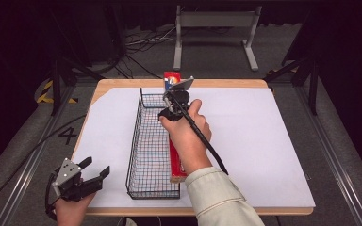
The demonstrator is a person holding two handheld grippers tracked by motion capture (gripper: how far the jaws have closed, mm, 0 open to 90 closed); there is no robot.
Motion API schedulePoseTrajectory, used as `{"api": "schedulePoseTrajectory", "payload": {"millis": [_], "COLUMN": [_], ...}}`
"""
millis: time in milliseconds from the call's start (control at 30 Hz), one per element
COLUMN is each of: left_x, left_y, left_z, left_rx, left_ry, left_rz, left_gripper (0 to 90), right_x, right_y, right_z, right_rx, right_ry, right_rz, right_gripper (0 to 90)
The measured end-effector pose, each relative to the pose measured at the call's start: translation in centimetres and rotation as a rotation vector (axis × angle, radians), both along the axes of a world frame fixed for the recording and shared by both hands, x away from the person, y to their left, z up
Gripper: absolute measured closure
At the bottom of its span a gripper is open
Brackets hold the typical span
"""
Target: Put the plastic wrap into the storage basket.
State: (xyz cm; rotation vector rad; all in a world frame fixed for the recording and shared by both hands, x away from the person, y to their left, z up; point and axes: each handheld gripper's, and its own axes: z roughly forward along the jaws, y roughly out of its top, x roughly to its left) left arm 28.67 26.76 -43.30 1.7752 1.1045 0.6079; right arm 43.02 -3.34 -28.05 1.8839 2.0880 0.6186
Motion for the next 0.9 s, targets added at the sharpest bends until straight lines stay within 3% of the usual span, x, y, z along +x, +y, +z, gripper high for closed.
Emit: {"api": "schedulePoseTrajectory", "payload": {"millis": [233, 567, 900], "left_x": [0.1, 0.3, 0.3], "left_y": [-0.2, -0.3, -0.4], "left_z": [-0.1, -0.1, -0.1], "left_rx": [0.01, 0.007, 0.011], "left_ry": [0.003, 0.003, 0.0], "left_rz": [-0.004, -0.003, -0.012], "left_gripper": [24.3, 24.3, 24.3], "right_x": [0.1, 0.3, 0.4], "right_y": [1.3, 2.0, 2.6], "right_z": [-0.7, -1.4, -3.3], "right_rx": [-0.011, 0.008, 0.032], "right_ry": [-0.01, -0.006, -0.004], "right_rz": [-0.02, -0.049, -0.069], "right_gripper": [39.4, 39.4, 39.4]}}
